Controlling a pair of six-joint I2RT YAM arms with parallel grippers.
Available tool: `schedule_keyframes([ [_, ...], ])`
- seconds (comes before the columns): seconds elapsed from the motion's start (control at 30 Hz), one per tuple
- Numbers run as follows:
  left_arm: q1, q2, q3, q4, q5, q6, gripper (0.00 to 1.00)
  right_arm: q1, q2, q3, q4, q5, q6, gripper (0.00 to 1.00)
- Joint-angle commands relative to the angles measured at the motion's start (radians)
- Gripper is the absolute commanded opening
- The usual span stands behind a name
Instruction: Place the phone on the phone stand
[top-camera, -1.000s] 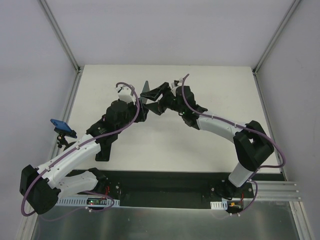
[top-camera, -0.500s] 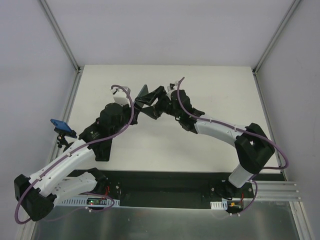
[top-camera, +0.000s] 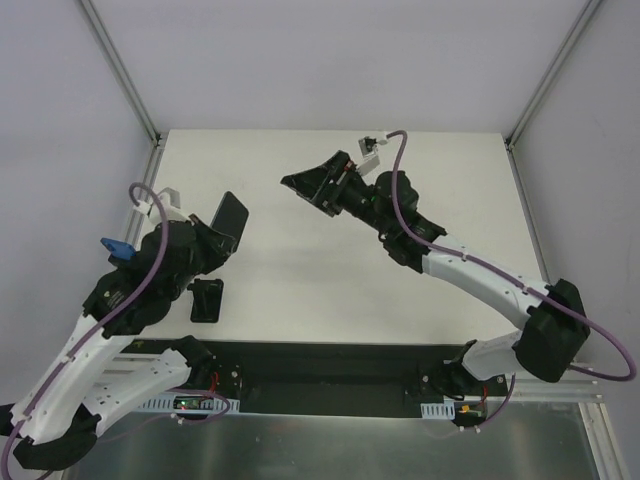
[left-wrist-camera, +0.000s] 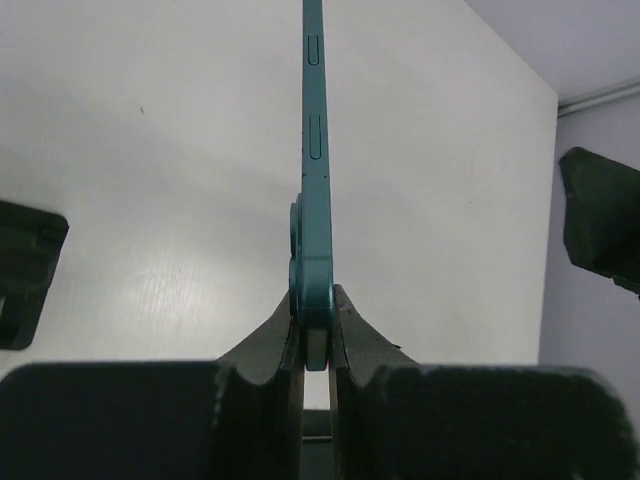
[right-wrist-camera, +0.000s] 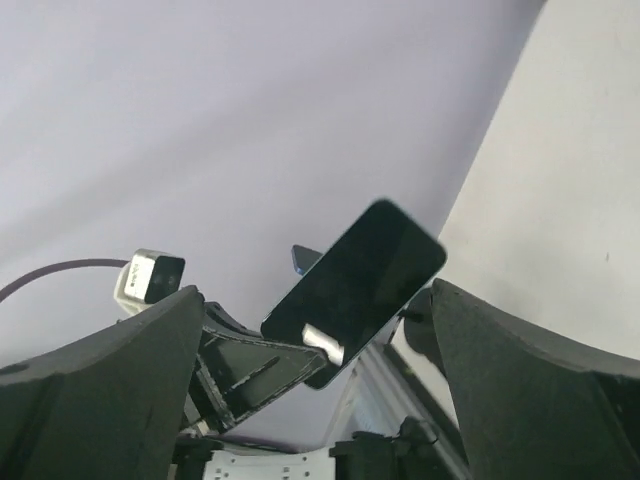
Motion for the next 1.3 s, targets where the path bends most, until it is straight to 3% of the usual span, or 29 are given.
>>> schedule_keyframes([
  [0.0, 0.0, -0.071, 0.154, -0.282, -0.079, -0.301, 0.0, 0.005, -0.059, 0.168, -0.013, -0.026, -0.513, 0.96],
  [0.1, 0.0, -0.123, 0.204, -0.336, -0.092, -0.41, 0.0, 0.009, -0.008, 0.232, -0.101, -0.128, -0.867, 0.96],
  [0.2, 0.0, -0.125, 0.257, -0.394, -0.095, -0.485, 0.0, 0.014, -0.039, 0.114, 0.037, -0.197, -1.155, 0.96],
  [0.3, 0.0, -0.112, 0.264, -0.419, -0.06, -0.557, 0.0, 0.041, -0.068, -0.02, 0.18, -0.333, -1.349, 0.98],
  [0.43, 0.0, -0.109, 0.239, -0.402, -0.002, -0.656, 0.0, 0.159, -0.071, -0.083, 0.223, -0.289, -1.584, 0.91],
  [0.57, 0.0, -0.098, 0.228, -0.399, 0.038, -0.706, 0.0, 0.25, -0.022, -0.092, 0.266, -0.269, -1.718, 0.82],
  [0.7, 0.0, -0.103, 0.153, -0.336, 0.104, -0.777, 0.0, 0.366, 0.038, -0.109, 0.353, -0.135, -1.845, 0.78],
  [0.87, 0.0, -0.059, 0.141, -0.312, 0.167, -0.786, 0.0, 0.417, 0.102, -0.086, 0.387, -0.129, -1.893, 0.72],
  [1.07, 0.0, -0.088, 0.124, -0.296, 0.13, -0.828, 0.0, 0.436, 0.186, -0.054, 0.387, -0.106, -1.919, 0.65],
  [1.27, 0.0, -0.1, 0.099, -0.292, 0.15, -0.861, 0.0, 0.459, 0.251, -0.02, 0.445, 0.055, -1.914, 0.54],
])
